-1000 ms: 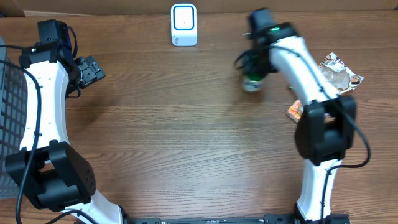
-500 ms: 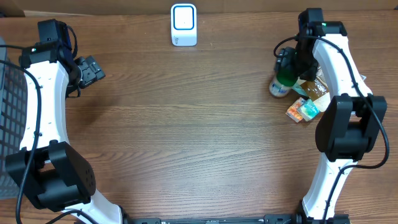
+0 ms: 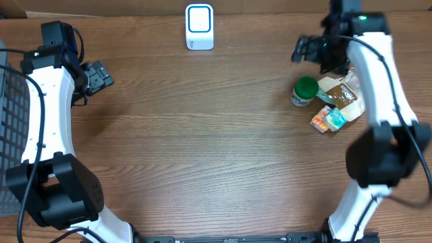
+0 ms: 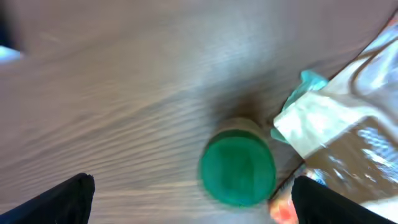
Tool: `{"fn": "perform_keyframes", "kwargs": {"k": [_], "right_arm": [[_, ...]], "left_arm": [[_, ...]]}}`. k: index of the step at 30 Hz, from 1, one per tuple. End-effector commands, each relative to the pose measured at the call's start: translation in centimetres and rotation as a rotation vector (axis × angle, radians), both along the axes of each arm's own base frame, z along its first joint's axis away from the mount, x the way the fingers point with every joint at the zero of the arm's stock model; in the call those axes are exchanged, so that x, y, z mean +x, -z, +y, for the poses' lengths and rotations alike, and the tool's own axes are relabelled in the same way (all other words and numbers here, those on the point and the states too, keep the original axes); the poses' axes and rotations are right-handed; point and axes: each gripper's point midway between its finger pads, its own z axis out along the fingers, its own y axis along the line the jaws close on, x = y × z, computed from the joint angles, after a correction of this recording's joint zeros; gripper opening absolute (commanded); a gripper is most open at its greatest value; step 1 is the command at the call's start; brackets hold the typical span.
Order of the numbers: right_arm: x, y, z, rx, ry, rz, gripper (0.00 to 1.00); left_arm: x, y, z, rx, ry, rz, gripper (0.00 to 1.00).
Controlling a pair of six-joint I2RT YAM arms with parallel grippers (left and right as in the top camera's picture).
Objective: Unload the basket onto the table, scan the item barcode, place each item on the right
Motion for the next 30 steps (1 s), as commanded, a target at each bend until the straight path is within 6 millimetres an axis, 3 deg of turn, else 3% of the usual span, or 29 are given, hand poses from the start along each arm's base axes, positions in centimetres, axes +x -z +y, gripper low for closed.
{"fn": "perform_keyframes", "kwargs": {"k": [1,4,9,12,16,23,30], "right_arm": [[-2.9,-12.2,1.8,0.027,-0.049,-0.275,1.00],[-6.9,-16.9,2.4,0.036,-0.064,-0.357,1.00],[-12.0,-22.0,2.8,0.043,-0.083,-0.476,1.00],[-14.3,-23.6,2.6,0.045,-0.083,-0.517,1.00],[-17.4,-24.0,1.1,-0.017,-0.041,-0.508,1.00],[-20.4,-26.6,-0.9,-0.061,0.069,-0.609,1.00],[-19.5,-30.4,-3.6,-0.097,0.202,-0.862,1.00]], "left_arm": [[0.3,-0.8,0.0,0.015,-0.004,-0.021,1.00],[0.3,-0.8,0.0,0.015,-0.004,-0.021,0.99],[0.3,-0.8,0.0,0.015,-0.003,-0.021,0.99],[0.3,-0.8,0.0,0.015,-0.004,-0.021,0.99],[0.3,-0.8,0.0,0.015,-0.004,-0.021,0.99],[0.3,-0.8,0.0,0.015,-0.004,-0.021,1.00],[0.3,-0.8,0.0,0.015,-0.003,-0.021,1.00]]}}
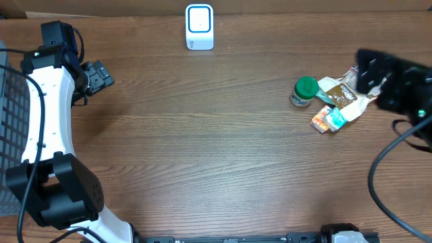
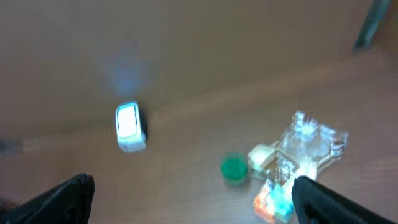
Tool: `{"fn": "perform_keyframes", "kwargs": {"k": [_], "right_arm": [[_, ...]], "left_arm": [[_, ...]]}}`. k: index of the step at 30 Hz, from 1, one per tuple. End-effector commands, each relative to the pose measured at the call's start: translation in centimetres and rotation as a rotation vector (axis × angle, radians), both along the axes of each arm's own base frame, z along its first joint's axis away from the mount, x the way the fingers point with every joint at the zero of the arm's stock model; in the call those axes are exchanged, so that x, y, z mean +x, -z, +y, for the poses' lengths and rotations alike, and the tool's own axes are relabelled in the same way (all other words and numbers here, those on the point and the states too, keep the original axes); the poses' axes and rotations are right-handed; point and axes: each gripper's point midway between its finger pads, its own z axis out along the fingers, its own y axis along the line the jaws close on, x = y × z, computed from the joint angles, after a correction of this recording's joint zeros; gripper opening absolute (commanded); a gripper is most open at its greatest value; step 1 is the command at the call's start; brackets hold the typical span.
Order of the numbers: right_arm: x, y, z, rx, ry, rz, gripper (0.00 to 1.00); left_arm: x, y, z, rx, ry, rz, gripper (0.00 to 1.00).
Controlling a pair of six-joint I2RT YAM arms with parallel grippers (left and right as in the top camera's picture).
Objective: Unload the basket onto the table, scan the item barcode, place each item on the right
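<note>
A green-lidded jar (image 1: 305,90) stands on the wooden table (image 1: 216,155) at the right, and also shows small in the right wrist view (image 2: 234,169). Beside it lie a brown-and-clear packet (image 1: 341,94) (image 2: 297,151) and an orange-teal packet (image 1: 329,119) (image 2: 273,200). The white scanner (image 1: 199,27) (image 2: 129,127), its face lit blue, stands at the far middle. My right gripper (image 1: 370,71) (image 2: 196,205) hangs high and blurred over the packets, open, with nothing between its fingers. My left gripper (image 1: 101,75) rests at the far left; its jaws are too small to read.
A dark wire basket (image 1: 9,101) stands at the table's left edge beside the left arm. The right arm's cable (image 1: 386,169) hangs along the right side.
My right gripper was low just above the green jar; now it is much higher and further right, seeing scanner and items together. It stays open and empty. The left arm is unmoved.
</note>
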Motion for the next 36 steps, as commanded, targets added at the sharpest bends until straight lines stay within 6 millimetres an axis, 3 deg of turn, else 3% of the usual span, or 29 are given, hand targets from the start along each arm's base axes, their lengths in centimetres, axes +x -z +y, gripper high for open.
{"fn": "perform_keyframes", "kwargs": {"k": [1,3,6,11,18,22,29,36], "right_arm": [[0.0,-0.4,-1.7,-0.001,0.084,-0.099,1.00],[0.4,-0.3,-1.9,0.005,0.089,-0.183,1.00],[1.0,2.2,-1.9,0.001,0.082,-0.309,1.00],[0.8,8.6,-1.6,-0.001,0.066,-0.421,1.00],[-1.4,18.6,-0.5,0.015,-0.001,-0.535,1.00],[-2.3,23.1,-0.4,0.046,0.001,-0.543,1.00],[-2.6,27.5,-0.4,0.045,0.002,-0.536,1.00],[-2.5,30.8,-0.1,0.048,-0.012,-0.404,1.00]], "left_arm": [[0.3,-0.8,0.0,0.015,-0.004,-0.021,1.00],[0.3,-0.8,0.0,0.015,-0.004,-0.021,0.99],[0.3,-0.8,0.0,0.015,-0.004,-0.021,0.99],[0.3,-0.8,0.0,0.015,-0.004,-0.021,1.00],[0.3,-0.8,0.0,0.015,-0.004,-0.021,1.00],[0.3,-0.8,0.0,0.015,-0.004,-0.021,1.00],[0.3,-0.8,0.0,0.015,-0.004,-0.021,0.99],[0.3,-0.8,0.0,0.015,-0.004,-0.021,0.99]]}}
